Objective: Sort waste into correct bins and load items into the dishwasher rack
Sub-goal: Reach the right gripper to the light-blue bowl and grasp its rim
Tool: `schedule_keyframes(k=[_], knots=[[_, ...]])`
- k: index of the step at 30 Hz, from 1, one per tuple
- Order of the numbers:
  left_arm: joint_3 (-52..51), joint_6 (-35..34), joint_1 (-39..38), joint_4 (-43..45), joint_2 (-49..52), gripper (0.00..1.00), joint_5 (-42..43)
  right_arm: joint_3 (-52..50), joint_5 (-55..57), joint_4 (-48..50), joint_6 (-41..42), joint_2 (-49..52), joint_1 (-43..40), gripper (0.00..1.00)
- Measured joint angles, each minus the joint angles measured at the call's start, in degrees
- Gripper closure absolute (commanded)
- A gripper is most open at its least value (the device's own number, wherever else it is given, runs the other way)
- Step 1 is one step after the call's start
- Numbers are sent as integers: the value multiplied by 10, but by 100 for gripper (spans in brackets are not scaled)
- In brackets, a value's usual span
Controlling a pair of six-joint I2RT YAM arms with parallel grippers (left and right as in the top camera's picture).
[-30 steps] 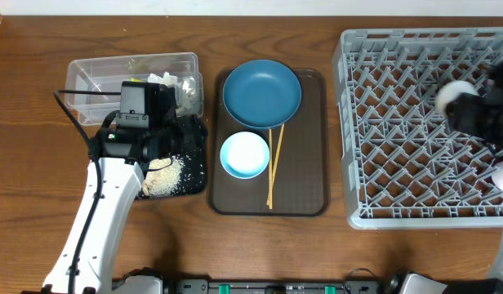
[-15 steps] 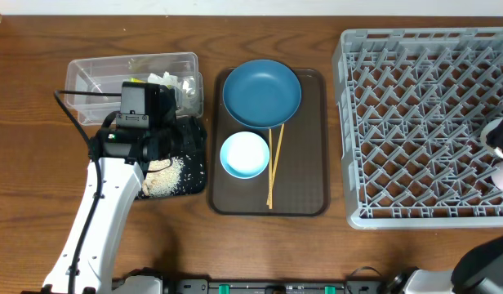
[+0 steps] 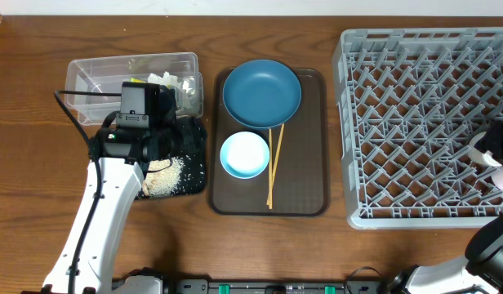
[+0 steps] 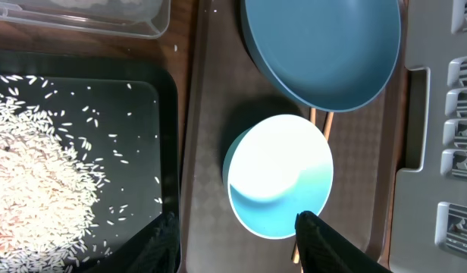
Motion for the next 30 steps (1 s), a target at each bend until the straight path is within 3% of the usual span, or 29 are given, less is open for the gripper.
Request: schedule_keyframes(k=[5,13,20,24,30], knots=[[0,0,0,0,0,47,0,0,-22,15,4,2,0,17],[0,0,0,-1,0,46,0,0,-79,34,3,-7,0,20],[0,0,0,-18,0,46,-15,0,-172,42,10,-87,8,21],[0,0,0,-40,0,46,-44,3,-217,40,13,-127,56,21],[0,-14,0,-84,0,45,-115,3,-243,34,15,-135,207,21]])
